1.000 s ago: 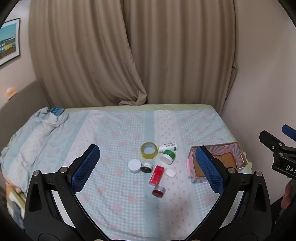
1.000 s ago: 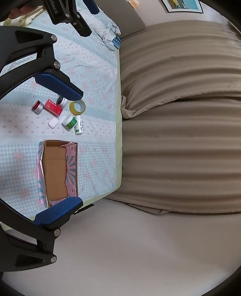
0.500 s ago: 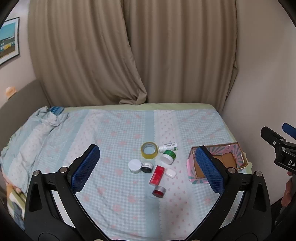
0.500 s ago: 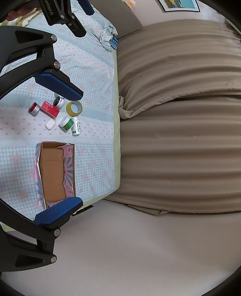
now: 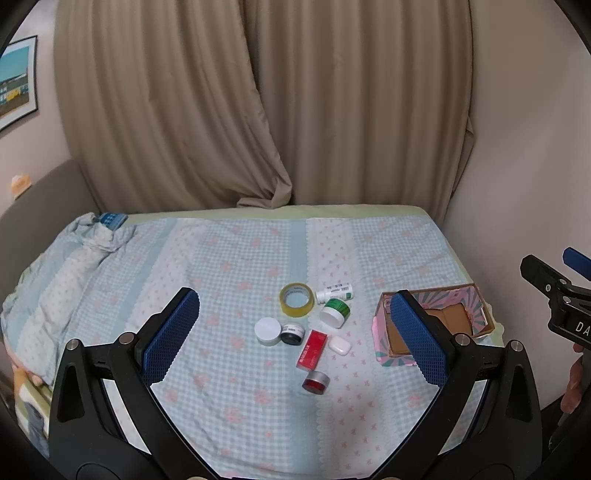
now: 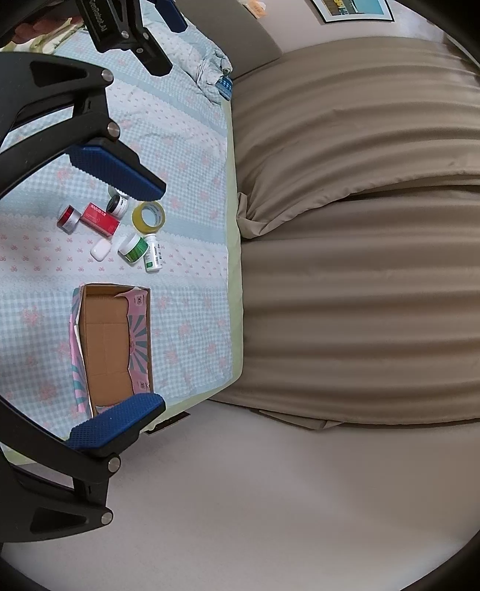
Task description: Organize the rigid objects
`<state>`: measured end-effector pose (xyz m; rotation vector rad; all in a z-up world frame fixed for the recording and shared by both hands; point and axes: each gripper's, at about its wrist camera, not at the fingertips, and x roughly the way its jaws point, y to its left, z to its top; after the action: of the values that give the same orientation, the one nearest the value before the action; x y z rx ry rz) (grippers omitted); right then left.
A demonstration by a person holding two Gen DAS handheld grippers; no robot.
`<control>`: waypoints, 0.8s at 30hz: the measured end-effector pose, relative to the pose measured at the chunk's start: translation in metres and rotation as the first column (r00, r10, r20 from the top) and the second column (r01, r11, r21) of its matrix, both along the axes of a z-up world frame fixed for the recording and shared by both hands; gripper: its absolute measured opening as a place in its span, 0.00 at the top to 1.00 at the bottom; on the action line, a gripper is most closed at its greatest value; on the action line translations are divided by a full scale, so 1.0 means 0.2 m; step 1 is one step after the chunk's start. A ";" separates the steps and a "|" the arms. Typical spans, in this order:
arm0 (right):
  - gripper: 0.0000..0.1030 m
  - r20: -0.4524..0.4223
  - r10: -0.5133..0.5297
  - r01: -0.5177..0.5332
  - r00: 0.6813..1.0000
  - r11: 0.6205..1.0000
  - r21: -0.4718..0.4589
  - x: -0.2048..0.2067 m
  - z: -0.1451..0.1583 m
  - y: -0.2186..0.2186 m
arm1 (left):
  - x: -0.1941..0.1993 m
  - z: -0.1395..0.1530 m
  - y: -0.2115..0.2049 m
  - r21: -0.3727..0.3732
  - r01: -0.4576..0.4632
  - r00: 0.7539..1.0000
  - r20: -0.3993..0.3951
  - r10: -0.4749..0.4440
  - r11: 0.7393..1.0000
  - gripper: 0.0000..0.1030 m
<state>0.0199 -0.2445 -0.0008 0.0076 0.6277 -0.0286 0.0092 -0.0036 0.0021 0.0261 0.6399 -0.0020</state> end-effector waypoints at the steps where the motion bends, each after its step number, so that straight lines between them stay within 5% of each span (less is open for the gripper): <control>1: 0.00 0.000 0.000 0.000 1.000 1.000 0.001 0.00 0.00 0.00 | 0.00 0.00 0.00 -0.002 0.000 1.000 0.000 0.000 1.000 0.01; 24: 0.00 0.005 0.001 -0.001 1.000 1.000 0.003 0.00 -0.01 -0.02 | 0.04 0.01 -0.03 -0.008 0.000 1.000 0.002 0.001 1.000 0.00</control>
<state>0.0192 -0.2487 -0.0024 0.0104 0.6224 -0.0270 0.0180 -0.0088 0.0040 0.0184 0.6381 -0.0040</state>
